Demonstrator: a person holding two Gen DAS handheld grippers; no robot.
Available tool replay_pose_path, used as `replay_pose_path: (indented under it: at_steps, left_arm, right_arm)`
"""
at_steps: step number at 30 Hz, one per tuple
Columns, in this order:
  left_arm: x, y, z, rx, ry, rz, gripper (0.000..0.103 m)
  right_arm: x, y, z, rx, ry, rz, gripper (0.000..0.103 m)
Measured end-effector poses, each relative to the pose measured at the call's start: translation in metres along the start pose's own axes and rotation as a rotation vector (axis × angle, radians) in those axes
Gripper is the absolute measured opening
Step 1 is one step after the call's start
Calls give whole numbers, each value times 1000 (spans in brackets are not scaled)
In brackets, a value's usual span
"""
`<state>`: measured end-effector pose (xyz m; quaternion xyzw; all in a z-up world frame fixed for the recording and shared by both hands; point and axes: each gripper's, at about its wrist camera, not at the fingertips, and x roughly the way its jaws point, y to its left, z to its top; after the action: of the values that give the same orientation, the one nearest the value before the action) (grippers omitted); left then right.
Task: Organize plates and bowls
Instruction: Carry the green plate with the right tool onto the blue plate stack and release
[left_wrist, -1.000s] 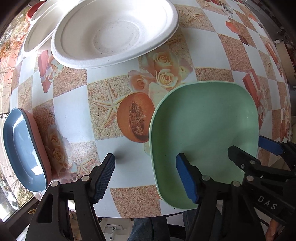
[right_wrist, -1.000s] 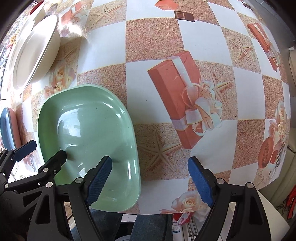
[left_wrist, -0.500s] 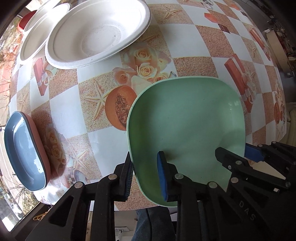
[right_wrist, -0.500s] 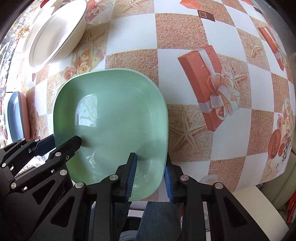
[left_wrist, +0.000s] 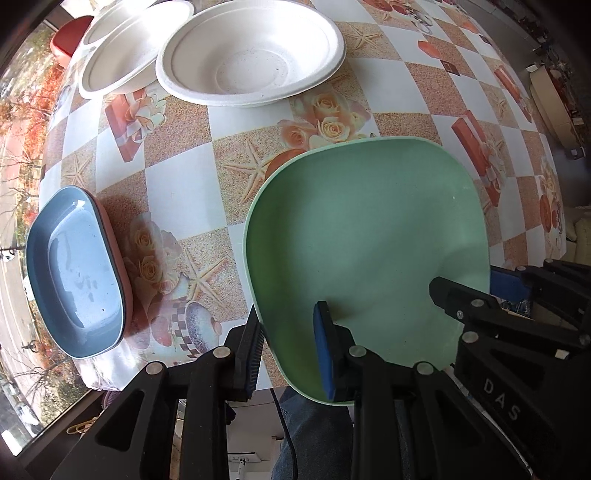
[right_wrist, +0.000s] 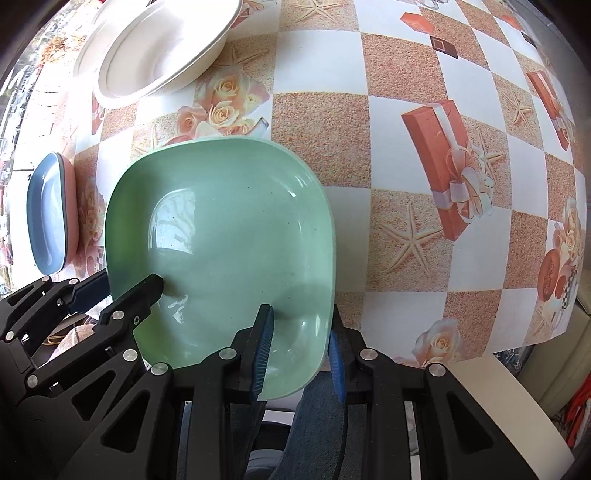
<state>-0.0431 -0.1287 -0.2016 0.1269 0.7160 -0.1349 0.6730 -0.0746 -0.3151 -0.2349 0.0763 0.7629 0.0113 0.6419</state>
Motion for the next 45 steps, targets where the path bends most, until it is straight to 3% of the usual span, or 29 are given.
replay_pose_path:
  at_steps: [20, 28, 33, 45]
  left_arm:
    - [-49, 74, -40, -127, -104, 16, 27]
    - [-65, 108, -32, -202, -133, 15, 27]
    - [-64, 127, -29, -245, -152, 14, 27]
    - [-72, 160, -38, -348, -183, 6, 27]
  right_arm:
    - [-32, 84, 6, -116, -78, -12, 31]
    - [-44, 124, 22, -188, -94, -26, 31]
    - [-56, 131, -1, -235, -108, -35, 31]
    - [-46, 177, 0, -323, -114, -59, 31]
